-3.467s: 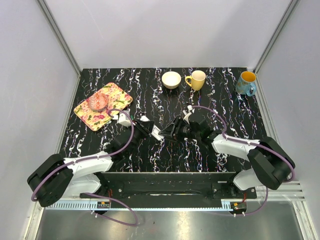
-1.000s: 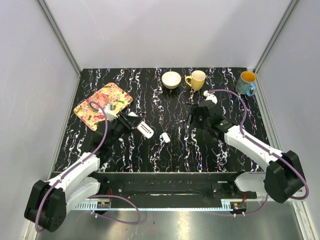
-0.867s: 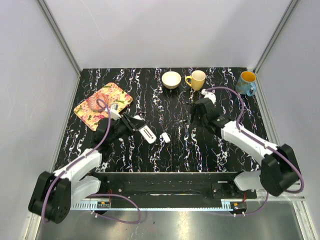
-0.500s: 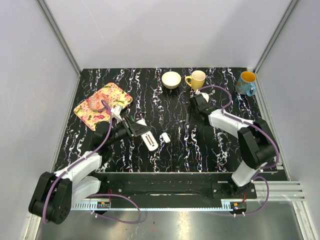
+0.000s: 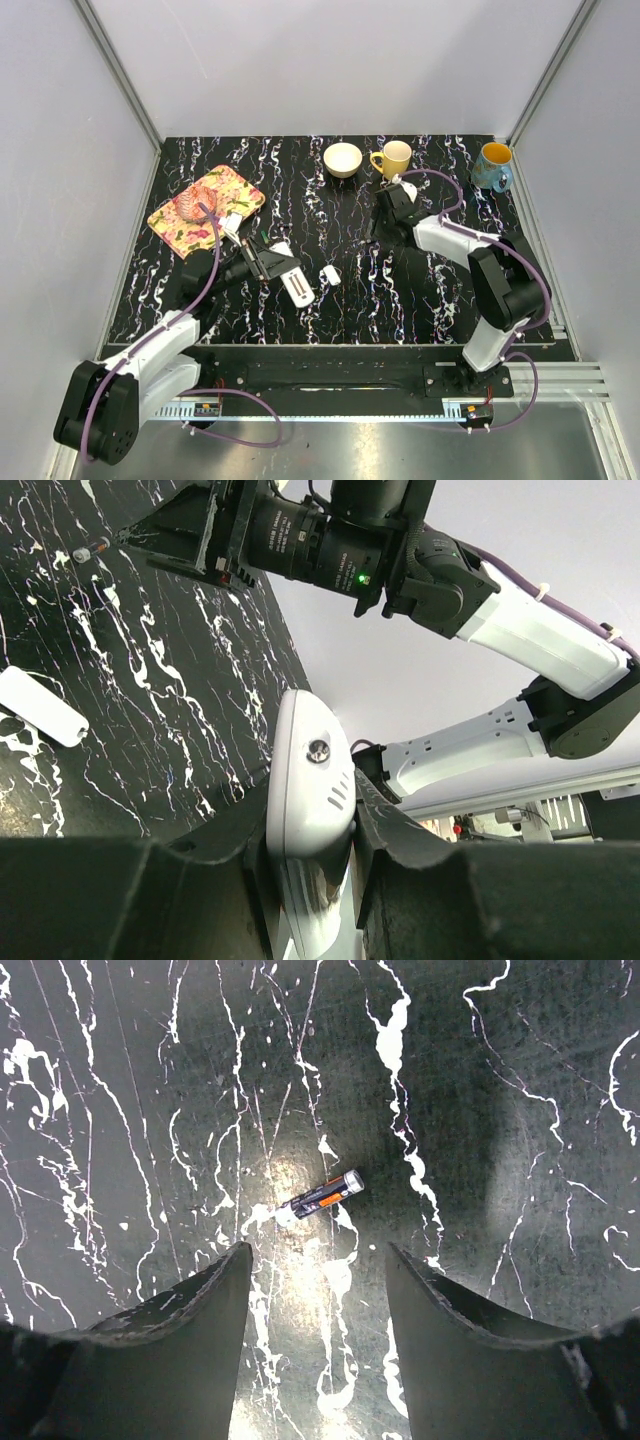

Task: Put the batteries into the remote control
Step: Pick up the battery from the center of the board.

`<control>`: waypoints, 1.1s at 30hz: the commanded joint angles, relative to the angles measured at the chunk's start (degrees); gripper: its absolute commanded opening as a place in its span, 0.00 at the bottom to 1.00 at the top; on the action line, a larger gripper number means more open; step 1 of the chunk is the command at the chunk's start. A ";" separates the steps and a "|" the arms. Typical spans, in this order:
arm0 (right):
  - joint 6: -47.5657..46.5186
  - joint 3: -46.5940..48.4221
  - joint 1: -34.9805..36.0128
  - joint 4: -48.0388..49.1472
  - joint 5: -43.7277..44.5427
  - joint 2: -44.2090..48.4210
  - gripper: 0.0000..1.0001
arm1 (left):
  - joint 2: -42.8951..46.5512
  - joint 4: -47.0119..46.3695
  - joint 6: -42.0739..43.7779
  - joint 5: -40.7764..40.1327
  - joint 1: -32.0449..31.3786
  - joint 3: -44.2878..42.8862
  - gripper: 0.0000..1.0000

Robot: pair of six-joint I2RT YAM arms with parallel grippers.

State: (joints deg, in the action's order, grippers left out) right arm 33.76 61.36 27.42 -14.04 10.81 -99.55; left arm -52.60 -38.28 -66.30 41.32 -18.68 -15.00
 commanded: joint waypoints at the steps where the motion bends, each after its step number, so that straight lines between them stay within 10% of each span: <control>1: 1.84 -1.77 -0.44 3.41 1.31 4.18 0.61 | 0.83 -2.15 1.44 2.54 0.31 -2.48 0.00; 17: 0.43 -1.86 -4.83 3.32 -5.51 4.46 0.57 | 2.85 -0.13 2.76 2.54 0.31 -2.75 0.00; 33: 18.97 4.11 -0.35 -2.12 -2.99 -4.78 0.62 | 4.87 2.68 4.16 -0.27 0.31 -1.34 0.00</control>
State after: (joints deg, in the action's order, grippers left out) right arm 47.48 61.39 26.55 -13.23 4.10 -102.98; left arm -49.10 -35.44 -63.42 42.61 -18.63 -15.40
